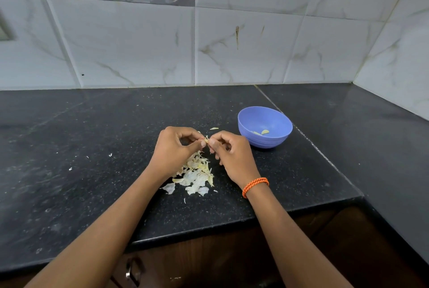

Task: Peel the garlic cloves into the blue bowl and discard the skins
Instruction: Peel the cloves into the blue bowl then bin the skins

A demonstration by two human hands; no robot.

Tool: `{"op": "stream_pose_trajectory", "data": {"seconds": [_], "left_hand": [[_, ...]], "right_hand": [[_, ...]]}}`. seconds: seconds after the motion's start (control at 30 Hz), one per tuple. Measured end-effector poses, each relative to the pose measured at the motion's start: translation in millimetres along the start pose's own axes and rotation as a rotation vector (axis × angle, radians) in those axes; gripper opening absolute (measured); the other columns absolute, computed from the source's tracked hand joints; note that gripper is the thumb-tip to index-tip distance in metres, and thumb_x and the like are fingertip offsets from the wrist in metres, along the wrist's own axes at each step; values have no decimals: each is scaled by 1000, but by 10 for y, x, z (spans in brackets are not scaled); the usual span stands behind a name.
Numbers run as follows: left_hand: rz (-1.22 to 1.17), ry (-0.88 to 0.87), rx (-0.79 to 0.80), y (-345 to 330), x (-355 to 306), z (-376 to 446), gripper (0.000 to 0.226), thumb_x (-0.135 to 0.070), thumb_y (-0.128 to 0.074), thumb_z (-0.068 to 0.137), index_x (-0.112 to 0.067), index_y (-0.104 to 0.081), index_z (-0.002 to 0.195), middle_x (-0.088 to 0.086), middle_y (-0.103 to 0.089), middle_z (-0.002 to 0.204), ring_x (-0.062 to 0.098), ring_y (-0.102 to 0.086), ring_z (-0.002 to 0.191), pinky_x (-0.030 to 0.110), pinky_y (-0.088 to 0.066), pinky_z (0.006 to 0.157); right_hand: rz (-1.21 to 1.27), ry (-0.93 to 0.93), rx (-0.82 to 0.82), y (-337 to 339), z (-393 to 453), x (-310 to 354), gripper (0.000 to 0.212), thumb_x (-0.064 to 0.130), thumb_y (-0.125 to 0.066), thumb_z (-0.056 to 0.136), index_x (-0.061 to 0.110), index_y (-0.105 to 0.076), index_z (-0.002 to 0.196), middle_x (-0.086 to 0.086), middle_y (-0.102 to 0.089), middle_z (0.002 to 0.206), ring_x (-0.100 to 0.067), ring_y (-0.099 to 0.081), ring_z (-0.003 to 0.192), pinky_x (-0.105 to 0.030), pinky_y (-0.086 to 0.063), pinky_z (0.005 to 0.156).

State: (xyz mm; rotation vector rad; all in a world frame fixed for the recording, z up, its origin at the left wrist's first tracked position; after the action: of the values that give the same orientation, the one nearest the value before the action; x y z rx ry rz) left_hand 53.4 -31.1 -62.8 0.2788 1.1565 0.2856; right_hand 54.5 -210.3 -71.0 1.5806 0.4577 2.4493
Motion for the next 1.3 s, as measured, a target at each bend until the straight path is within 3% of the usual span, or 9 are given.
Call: {"op": "stream_pose_trajectory", "data": {"seconds": [0.1, 0.17, 0.27, 0.37, 0.6, 0.77, 1.03, 1.17, 1.3], "left_hand": [[4, -28, -6, 1, -20, 4, 10, -19, -82, 95, -26, -84, 87, -1, -80, 83, 33, -73, 78, 57, -61, 77], [22, -43, -6, -16, -30, 5, 10, -20, -82, 94, -27, -83, 86, -1, -79, 81, 32, -72, 76, 55, -60, 75], [46, -51, -9, -25, -21, 12, 10, -21, -81, 94, -27, -82, 85, -1, -78, 79, 32, -70, 74, 53, -59, 72], [38, -48, -20, -17, -9, 22, 10, -23, -81, 93, -26, -81, 84, 0, -77, 79, 34, -69, 73, 53, -58, 70], [37, -47, 5, -55, -20, 7, 10, -20, -80, 94, -23, -79, 84, 3, -73, 76, 36, -63, 70, 47, -53, 66], [7, -40, 27, -56, -30, 15, 10, -21, -79, 95, -25, -80, 87, 3, -73, 77, 18, -57, 64, 39, -48, 66], [95, -41, -6, -32, -29, 7, 5, -41, -79, 89, -37, -82, 86, -10, -79, 84, 23, -70, 73, 56, -59, 75], [156, -40, -34, -23, -19, 5, 5, -43, -78, 86, -39, -82, 84, -13, -78, 81, 17, -68, 70, 53, -59, 73], [248, -36, -45, -14, 0, 2, 13, -33, -76, 95, -42, -85, 93, -17, -78, 82, 12, -66, 69, 44, -59, 70]], "right_hand": [[-33, 59, -87, 55, -1, 77, 4, 16, -73, 99, 17, -77, 99, 9, -76, 94, -11, -71, 84, -20, -53, 70], [7, 74, -118, 83, -14, 115, 11, 11, -75, 97, 17, -74, 106, 9, -76, 102, -11, -71, 86, -18, -52, 69], [-20, 123, -111, 60, -33, 155, 17, 3, -72, 96, 16, -74, 106, 10, -77, 101, -10, -71, 89, -17, -53, 72], [14, 116, -112, 55, -36, 132, 22, 3, -72, 96, 19, -77, 111, 8, -79, 98, -14, -74, 91, -26, -60, 77], [228, 21, -53, 59, -18, 120, 40, 10, -81, 93, 20, -72, 130, -5, -79, 91, -14, -71, 72, -22, -55, 66], [309, -5, -74, 102, -23, 79, 36, 2, -73, 97, 18, -71, 130, -6, -80, 92, -15, -70, 81, -26, -55, 65], [338, -49, -91, 107, -21, 58, 25, 1, -72, 97, 13, -71, 119, -14, -78, 93, -15, -69, 82, -33, -58, 68], [428, -75, -87, 105, -16, 72, 18, 0, -73, 96, 10, -69, 111, -20, -73, 108, -11, -64, 74, -30, -55, 65], [427, -97, -84, 73, -12, 28, 21, 2, -71, 98, 8, -67, 118, -10, -74, 95, -14, -61, 74, -34, -55, 65]]}}
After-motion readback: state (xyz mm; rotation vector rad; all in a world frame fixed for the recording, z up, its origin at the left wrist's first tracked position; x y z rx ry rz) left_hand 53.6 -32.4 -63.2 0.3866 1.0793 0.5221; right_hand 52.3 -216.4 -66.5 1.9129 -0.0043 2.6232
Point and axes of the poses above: each hand's wrist, its own z-axis towards the middle knuckle, its own y-axis out of the back of the hand, x = y × z, the point moved 6 cm from there along z, towards the middle knuckle
